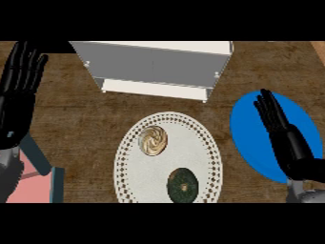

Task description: Pick the cupcake from the placemat and place it in the tiered shelf

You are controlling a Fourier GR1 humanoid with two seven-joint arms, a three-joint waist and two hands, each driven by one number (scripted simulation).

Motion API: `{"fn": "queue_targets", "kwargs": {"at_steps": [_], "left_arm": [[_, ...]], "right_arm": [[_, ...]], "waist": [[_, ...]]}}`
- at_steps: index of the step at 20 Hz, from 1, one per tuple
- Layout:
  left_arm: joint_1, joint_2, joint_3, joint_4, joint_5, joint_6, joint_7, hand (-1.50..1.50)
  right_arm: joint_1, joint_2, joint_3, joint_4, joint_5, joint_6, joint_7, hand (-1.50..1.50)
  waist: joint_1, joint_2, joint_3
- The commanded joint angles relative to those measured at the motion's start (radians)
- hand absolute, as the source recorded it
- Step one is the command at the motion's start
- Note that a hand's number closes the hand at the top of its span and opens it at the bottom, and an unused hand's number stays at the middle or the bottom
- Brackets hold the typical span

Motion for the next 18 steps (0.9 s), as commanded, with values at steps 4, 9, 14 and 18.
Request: {"fn": "queue_targets", "kwargs": {"at_steps": [4, 9, 14, 18], "left_arm": [[0.148, -0.044, -0.037, 0.194, 0.05, 0.019, 0.201, 0.0], [0.145, -0.065, -0.077, 0.273, 0.077, 0.031, 0.388, 0.0], [0.123, -0.079, -0.082, 0.294, 0.087, 0.027, 0.465, 0.0], [0.113, -0.073, -0.083, 0.291, 0.061, 0.042, 0.499, 0.0]], "right_arm": [[-0.121, -0.088, -0.036, -0.039, 0.094, -0.025, 0.026, 1.5], [-0.108, -0.202, -0.038, 0.082, 0.26, -0.099, 0.21, 1.5], [-0.175, -0.143, 0.012, 0.098, 0.231, -0.049, 0.189, -1.5], [-0.197, -0.212, 0.051, 0.046, 0.184, 0.105, 0.227, -1.5]], "waist": [[0.033, -0.015, 0.031], [0.042, 0.009, 0.026], [0.06, -0.007, 0.033], [0.049, -0.02, 0.032]]}}
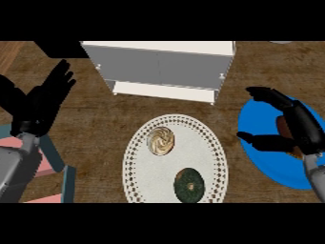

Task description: Pick the cupcake from the placemat and place it in the tiered shelf

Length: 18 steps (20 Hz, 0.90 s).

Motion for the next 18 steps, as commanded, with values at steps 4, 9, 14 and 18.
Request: {"fn": "queue_targets", "kwargs": {"at_steps": [4, 9, 14, 18], "left_arm": [[0.163, -0.035, -0.026, 0.114, 0.005, 0.004, 0.05, 0.0], [0.179, -0.044, -0.028, 0.108, -0.007, 0.003, 0.06, 0.0], [0.154, -0.088, -0.056, 0.084, -0.029, 0.032, 0.093, 0.0], [0.178, -0.069, -0.042, 0.083, -0.034, 0.007, 0.086, 0.0]], "right_arm": [[-0.066, -0.028, 0.109, -0.078, -0.021, 0.153, 0.133, -1.5], [-0.117, -0.056, 0.169, -0.176, -0.033, 0.222, 0.318, -1.5], [-0.241, -0.006, 0.237, -0.195, 0.038, 0.185, 0.567, -1.5], [-0.329, 0.064, 0.283, -0.185, 0.11, 0.133, 0.729, -1.5]], "waist": [[0.008, 0.009, -0.041], [-0.003, 0.001, -0.044], [0.008, 0.002, -0.044], [0.029, 0.003, -0.045]]}}
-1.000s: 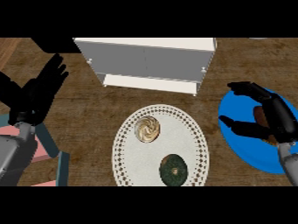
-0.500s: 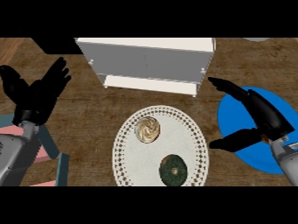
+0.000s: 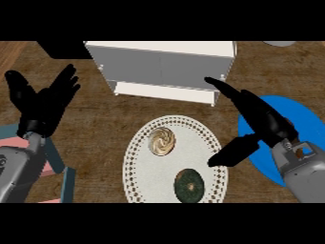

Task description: Pick the cupcake from the placemat and place it in the tiered shelf

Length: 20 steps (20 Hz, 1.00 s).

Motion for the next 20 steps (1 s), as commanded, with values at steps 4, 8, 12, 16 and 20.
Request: {"fn": "queue_targets", "kwargs": {"at_steps": [4, 8, 12, 16, 20], "left_arm": [[0.171, -0.036, -0.021, 0.084, 0.015, -0.024, -0.005, 0.0], [0.179, -0.06, -0.018, 0.09, 0.007, -0.014, -0.012, 0.0], [0.164, -0.061, -0.006, 0.102, -0.005, -0.013, -0.006, 0.0], [0.193, -0.066, 0.006, 0.098, -0.013, -0.022, -0.038, 0.0], [0.192, -0.071, 0.001, 0.082, -0.032, -0.01, -0.012, 0.0]], "right_arm": [[-0.14, 0.101, 0.118, 0.019, 0.151, -0.053, 0.291, -1.5], [-0.205, 0.149, 0.133, 0.086, 0.141, -0.013, 0.389, -1.5], [-0.259, 0.204, 0.181, 0.142, 0.149, 0.028, 0.459, -1.5], [-0.236, 0.259, 0.257, 0.151, 0.201, 0.01, 0.5, -1.5], [-0.272, 0.292, 0.242, 0.232, 0.233, -0.008, 0.531, -1.5]], "waist": [[0.018, 0.02, -0.037], [0.021, 0.026, -0.035], [0.017, 0.029, -0.035], [0.002, 0.023, -0.034], [0.005, 0.023, -0.033]]}}
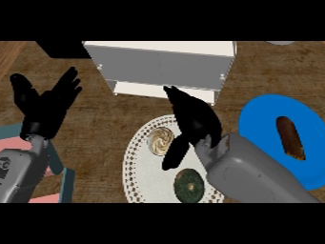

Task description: Pick the cupcake from the placemat and place it in the tiered shelf

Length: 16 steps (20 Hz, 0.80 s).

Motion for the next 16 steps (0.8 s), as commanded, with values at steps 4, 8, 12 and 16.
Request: {"fn": "queue_targets", "kwargs": {"at_steps": [4, 8, 12, 16], "left_arm": [[0.192, -0.03, 0.007, 0.093, 0.024, -0.019, -0.025, 0.0], [0.184, -0.05, -0.002, 0.099, 0.0, 0.0, -0.014, 0.0], [0.227, -0.033, 0.019, 0.068, 0.016, -0.034, -0.028, 0.0], [0.207, -0.047, 0.019, 0.067, 0.005, -0.027, -0.019, 0.0]], "right_arm": [[0.019, 0.042, 0.069, 0.044, 0.109, -0.035, 0.091, -1.5], [-0.017, 0.083, 0.047, 0.088, 0.118, -0.026, 0.094, -1.5], [0.035, 0.121, 0.079, 0.124, 0.17, -0.074, 0.084, -1.5], [0.04, 0.147, 0.096, 0.206, 0.219, -0.081, 0.072, -1.5]], "waist": [[-0.008, 0.014, -0.037], [-0.009, 0.018, -0.036], [0.001, 0.015, -0.036], [0.0, 0.017, -0.035]]}}
